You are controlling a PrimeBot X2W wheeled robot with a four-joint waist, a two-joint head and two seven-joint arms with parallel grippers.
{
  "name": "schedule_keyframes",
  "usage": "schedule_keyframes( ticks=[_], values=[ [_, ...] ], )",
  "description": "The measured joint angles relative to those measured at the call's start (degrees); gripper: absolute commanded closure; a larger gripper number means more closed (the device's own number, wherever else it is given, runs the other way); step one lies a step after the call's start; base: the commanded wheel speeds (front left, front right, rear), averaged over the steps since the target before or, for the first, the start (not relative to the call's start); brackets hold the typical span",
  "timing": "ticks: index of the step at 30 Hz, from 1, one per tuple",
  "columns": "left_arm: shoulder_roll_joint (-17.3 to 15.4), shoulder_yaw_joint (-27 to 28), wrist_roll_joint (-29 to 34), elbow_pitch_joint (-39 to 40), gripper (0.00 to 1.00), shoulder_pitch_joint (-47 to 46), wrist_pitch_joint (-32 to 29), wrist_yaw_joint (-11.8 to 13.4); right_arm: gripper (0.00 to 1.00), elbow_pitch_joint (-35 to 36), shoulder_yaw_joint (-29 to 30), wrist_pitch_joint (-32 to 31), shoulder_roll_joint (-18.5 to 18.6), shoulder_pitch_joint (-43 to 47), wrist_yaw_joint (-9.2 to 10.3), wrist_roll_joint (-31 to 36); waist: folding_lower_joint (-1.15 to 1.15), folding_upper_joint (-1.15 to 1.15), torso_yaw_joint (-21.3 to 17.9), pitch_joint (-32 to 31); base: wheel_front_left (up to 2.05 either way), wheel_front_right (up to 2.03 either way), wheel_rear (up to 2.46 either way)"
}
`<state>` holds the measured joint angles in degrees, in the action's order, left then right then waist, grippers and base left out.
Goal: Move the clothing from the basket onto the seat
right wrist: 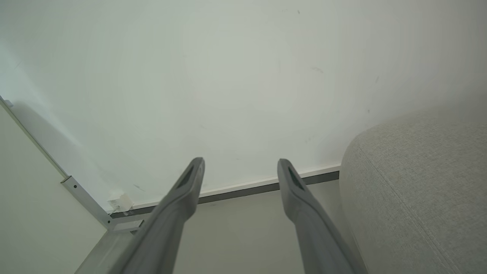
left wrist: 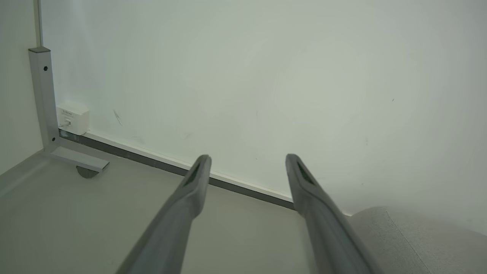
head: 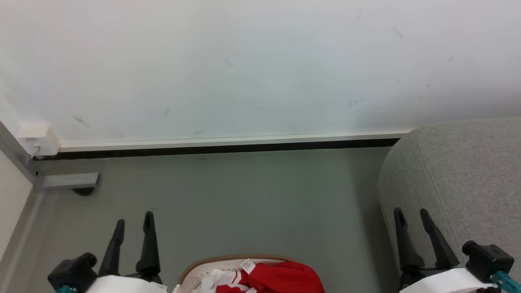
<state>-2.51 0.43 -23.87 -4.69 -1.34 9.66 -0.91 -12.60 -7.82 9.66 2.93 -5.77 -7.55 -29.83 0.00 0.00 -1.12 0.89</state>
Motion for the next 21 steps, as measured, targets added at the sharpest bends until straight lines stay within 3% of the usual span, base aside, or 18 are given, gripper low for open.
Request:
schedule_keyframes(
  ticks=[21],
  values=[
    [-0.04,-1.21,9.93,1.12,0.00,0.14,2.63,0.46,0.00,1.09,-1.59,2.64,-0.07,-0.35,0.00,10.43,0.00,0.00,0.24,0.65,0.00,0.00,0.00]
  ],
)
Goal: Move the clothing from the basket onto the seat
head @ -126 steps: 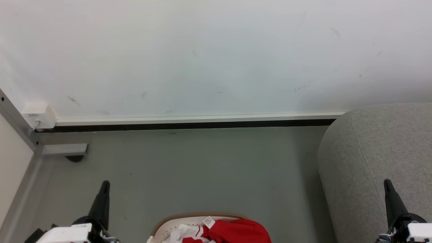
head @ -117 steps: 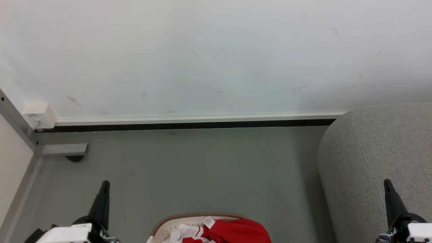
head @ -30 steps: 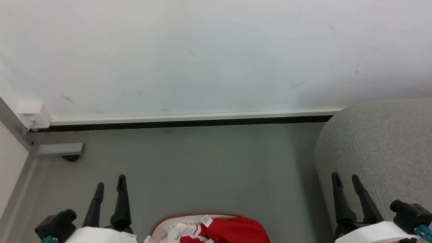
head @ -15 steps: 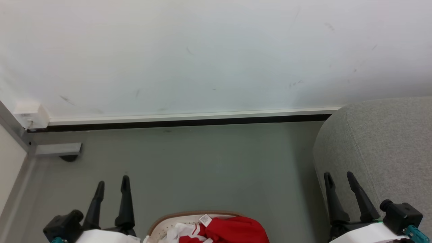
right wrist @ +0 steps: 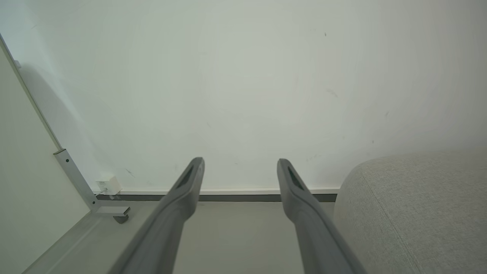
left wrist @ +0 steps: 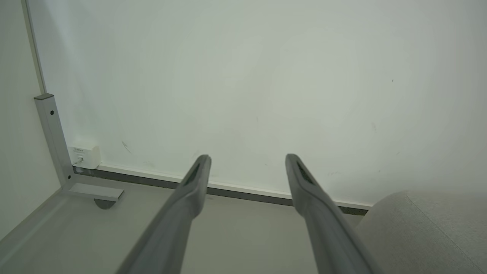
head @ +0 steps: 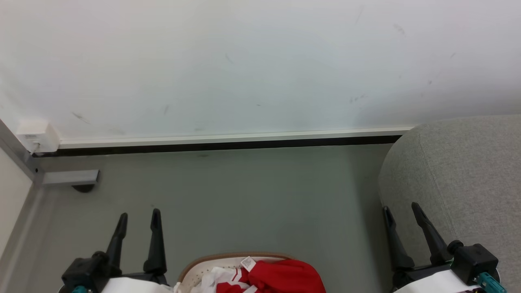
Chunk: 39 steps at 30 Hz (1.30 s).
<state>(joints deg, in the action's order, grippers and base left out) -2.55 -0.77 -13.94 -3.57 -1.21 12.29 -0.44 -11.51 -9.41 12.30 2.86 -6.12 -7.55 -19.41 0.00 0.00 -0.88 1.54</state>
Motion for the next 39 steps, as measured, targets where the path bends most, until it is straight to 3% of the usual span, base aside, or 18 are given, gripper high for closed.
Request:
schedule_keyframes(
  ticks=[25,39],
  values=[
    [-0.09,-1.52,10.01,1.09,0.00,0.66,2.80,1.00,0.00,0.33,-1.91,2.74,0.01,-0.77,0.00,8.77,0.00,0.00,-0.33,-0.25,0.00,0.00,0.00],
    [-0.11,-1.41,9.93,1.15,0.00,1.05,2.83,0.98,0.00,0.35,-2.08,2.74,0.01,-0.76,0.00,8.39,0.00,0.00,-0.38,-0.42,0.00,0.00,0.00]
  ],
)
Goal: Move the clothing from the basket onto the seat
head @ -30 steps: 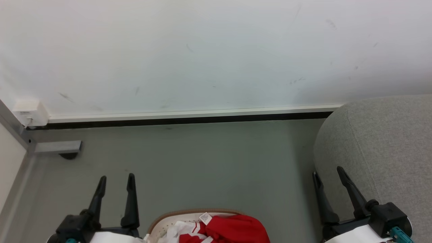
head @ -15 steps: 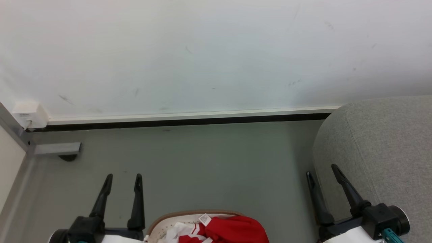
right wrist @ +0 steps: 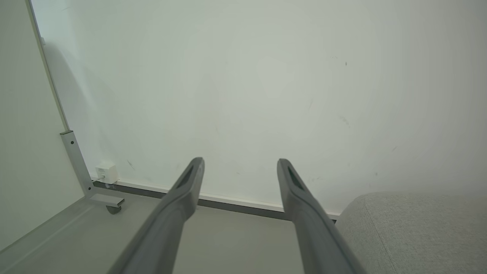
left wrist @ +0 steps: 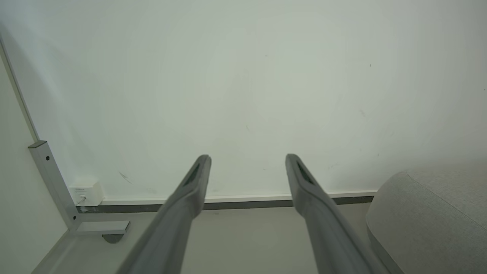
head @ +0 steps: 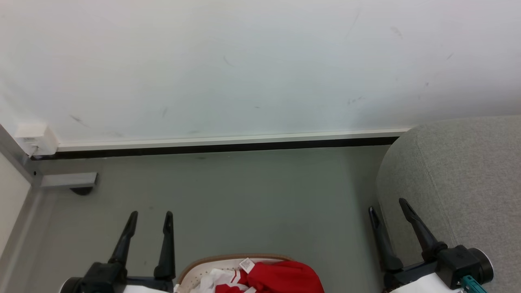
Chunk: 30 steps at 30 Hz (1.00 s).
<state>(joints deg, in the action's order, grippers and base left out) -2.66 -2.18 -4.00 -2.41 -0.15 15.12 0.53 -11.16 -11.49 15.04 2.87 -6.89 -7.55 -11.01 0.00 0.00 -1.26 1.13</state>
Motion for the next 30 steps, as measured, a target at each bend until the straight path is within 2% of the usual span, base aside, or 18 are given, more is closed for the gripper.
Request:
schedule_keyframes(
  ticks=[11,16,21,30],
  values=[
    [-0.03,0.24,-0.88,-1.43,0.00,-0.09,0.01,-0.26,0.00,0.71,0.60,0.01,-0.01,-0.30,0.00,-0.42,0.00,0.00,-1.68,2.26,0.00,0.00,0.00],
    [-0.04,-0.05,-1.23,-3.91,0.00,-2.37,0.01,-2.03,0.00,1.98,1.65,0.01,-0.01,-1.66,0.00,-1.69,0.00,0.00,-3.37,5.58,0.00,0.00,0.00],
    [-0.42,-1.21,-1.42,-12.33,0.00,-6.09,0.01,-4.60,0.00,3.05,2.36,0.01,0.00,-3.63,0.00,-2.56,-0.01,0.00,-5.17,10.15,0.00,0.00,0.00],
    [-2.72,-3.81,-3.55,-32.70,0.00,-16.97,-2.55,-7.09,0.00,5.83,4.86,0.01,0.04,-8.83,0.00,-3.97,-0.01,0.00,-9.48,19.72,0.00,0.00,0.00]
  ],
)
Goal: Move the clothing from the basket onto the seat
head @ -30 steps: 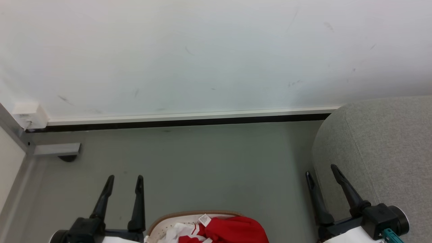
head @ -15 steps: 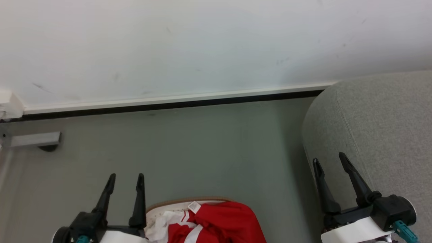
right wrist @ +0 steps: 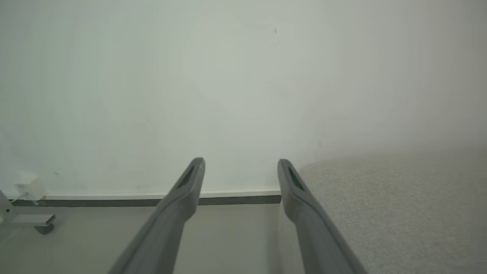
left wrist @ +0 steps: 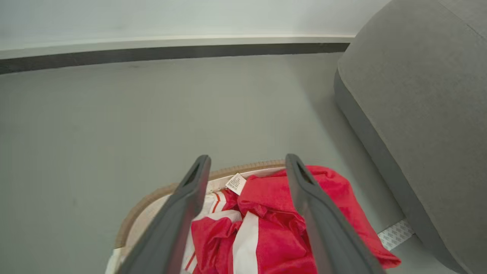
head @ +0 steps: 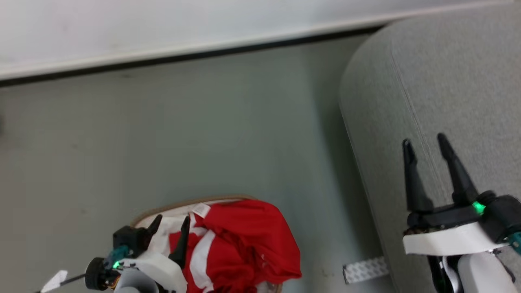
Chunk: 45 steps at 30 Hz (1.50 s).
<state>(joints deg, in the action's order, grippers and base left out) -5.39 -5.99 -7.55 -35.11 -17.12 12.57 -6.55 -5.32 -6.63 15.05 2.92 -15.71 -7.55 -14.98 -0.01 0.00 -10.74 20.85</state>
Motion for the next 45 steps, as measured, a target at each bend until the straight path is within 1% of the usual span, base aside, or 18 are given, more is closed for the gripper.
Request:
schedule_keyframes(
  ticks=[8,12,14,18,22,24,31,35,36,37,38,41,45],
  values=[
    [-3.77,-5.53,-0.98,-15.27,0.00,-8.21,-4.02,-0.82,0.00,1.54,1.74,0.00,0.00,-3.08,0.00,-1.30,0.00,0.00,-4.71,8.52,0.00,0.00,0.00],
    [-4.78,-9.34,-4.39,-20.29,0.00,-10.84,-6.14,-0.85,0.00,1.97,1.65,0.00,0.01,-3.72,0.00,-2.30,0.00,0.00,-7.16,11.86,0.00,0.00,0.00],
    [-5.55,-11.67,-5.73,-21.96,0.00,-11.91,-7.15,-0.99,0.00,2.25,1.44,0.00,0.00,-4.18,0.00,-2.61,0.00,0.00,-8.26,13.44,0.00,0.00,0.00],
    [-8.62,-13.67,-8.80,-24.71,0.00,-14.68,-8.56,-0.98,0.00,2.66,1.45,0.00,0.00,-4.20,0.00,-3.19,0.00,0.00,-10.36,16.45,0.00,0.00,0.00],
    [-10.46,-15.08,-11.41,-28.11,0.00,-17.27,-12.95,-0.98,0.00,3.24,1.48,0.00,0.01,-4.41,0.00,-4.10,0.01,0.00,-12.24,19.23,0.00,0.00,0.00],
    [-11.16,-15.99,-11.77,-29.36,0.00,-19.04,-15.26,-0.98,0.00,3.33,1.34,0.00,0.01,-4.70,0.00,-4.56,0.00,0.00,-13.00,20.64,0.00,0.00,0.00],
    [-11.47,-19.04,-12.37,-32.16,0.00,-24.02,-21.37,-0.98,0.00,3.70,0.26,0.00,0.01,-5.52,0.00,-5.48,0.00,0.00,-14.58,24.85,0.04,0.04,0.04],
    [-11.48,-20.64,-14.17,-32.34,0.00,-25.05,-22.24,-0.98,0.00,4.25,-0.26,0.00,-0.01,-6.08,0.00,-5.13,0.01,0.00,-14.01,26.02,0.10,0.10,0.10],
    [-11.63,-21.01,-14.49,-32.22,0.59,-25.22,-22.14,-0.98,0.00,4.37,-0.34,0.00,-0.01,-6.21,0.00,-4.99,0.01,0.00,-13.85,26.19,0.01,0.01,0.01],
    [-11.81,-21.39,-14.85,-31.99,0.86,-25.27,-21.52,-0.98,0.00,4.43,-0.40,0.00,-0.01,-6.30,0.00,-4.98,0.01,0.00,-13.76,26.30,0.00,0.00,0.00],
    [-11.96,-21.79,-15.24,-31.85,1.00,-25.26,-21.09,-0.98,0.00,4.43,-0.46,0.00,-0.03,-6.37,0.00,-4.98,0.01,0.00,-13.77,26.27,0.00,0.00,0.00],
    [-11.91,-23.50,-15.94,-31.64,1.00,-24.58,-20.41,-0.98,0.00,3.91,-0.70,0.00,-0.01,-6.41,0.00,-5.25,0.01,0.00,-13.68,25.30,0.00,0.00,0.00],
    [-11.50,-24.58,-18.34,-31.74,1.00,-22.36,-18.45,-0.98,0.00,2.92,-1.59,0.00,-0.02,-6.35,0.00,-5.47,0.01,0.00,-13.28,22.30,0.00,0.00,0.00]
  ],
)
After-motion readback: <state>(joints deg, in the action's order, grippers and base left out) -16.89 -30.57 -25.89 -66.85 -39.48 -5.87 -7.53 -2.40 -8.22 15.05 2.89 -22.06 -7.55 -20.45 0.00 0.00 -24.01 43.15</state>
